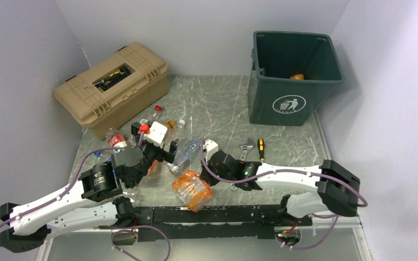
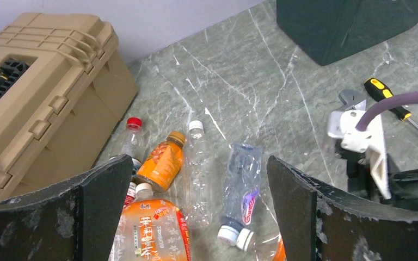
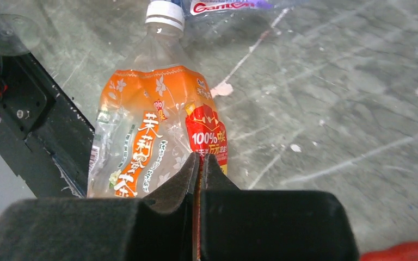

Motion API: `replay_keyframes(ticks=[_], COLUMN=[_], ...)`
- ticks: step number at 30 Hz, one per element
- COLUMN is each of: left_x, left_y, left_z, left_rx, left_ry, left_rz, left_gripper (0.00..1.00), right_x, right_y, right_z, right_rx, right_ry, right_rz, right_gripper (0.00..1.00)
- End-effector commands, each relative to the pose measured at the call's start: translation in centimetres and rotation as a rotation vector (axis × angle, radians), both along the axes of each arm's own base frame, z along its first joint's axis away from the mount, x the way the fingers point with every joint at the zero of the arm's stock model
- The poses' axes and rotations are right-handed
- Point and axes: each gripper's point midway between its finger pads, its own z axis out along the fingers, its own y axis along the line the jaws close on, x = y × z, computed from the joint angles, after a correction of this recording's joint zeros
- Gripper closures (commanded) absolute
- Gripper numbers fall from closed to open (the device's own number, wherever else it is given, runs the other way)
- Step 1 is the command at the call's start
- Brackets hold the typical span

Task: Put the plastic bottles in the bin
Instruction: Pick up the plastic bottle from the corner of the board.

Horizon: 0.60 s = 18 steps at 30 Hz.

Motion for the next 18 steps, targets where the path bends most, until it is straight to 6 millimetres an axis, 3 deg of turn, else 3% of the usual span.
replay_keyframes(ticks=[1,7,8,10,11,13,18], left_x=[0.0,0.0,0.1,0.1,0.1,0.1,0.1], left_y=[-0.1,-0.3,-0.3,-0.5,-0.6,-0.7,-0.7], left_z=[1.5,1.3,1.2,1.1,1.1,1.0,0.9], left_rx=[-0.046,-0.04,-0.038,-0.034,-0.031,-0.055,-0.06], left_ry=[-0.015,-0.013,-0.012,-0.009,-0.008,0.008,0.008], left_rz=[0.002,0.002,0.002,-0.001,-0.002,0.002,0.007], left_gripper=[0.01,0.01,0.01,0.01,0.01,0.01,0.01], right_x=[1.1,1.0,0.8,0.5,0.4,0.8,2.2], right_y=[-2.2,-4.3,-4.3,-4.1,-4.0,-3.8,-3.7], right_z=[1.4,2.7,2.9,3.4,3.5,3.7,2.6], right_rx=[0.001,0.033,0.042,0.05,0.044,0.033,0.0], right_ry=[-0.046,-0.054,-0.046,-0.039,-0.035,-0.034,-0.006], right_rz=[-0.093,-0.127,-0.109,-0.074,-0.059,-0.048,-0.039], right_gripper=[1.0,1.0,0.89,0.49,0.38,0.28,0.24])
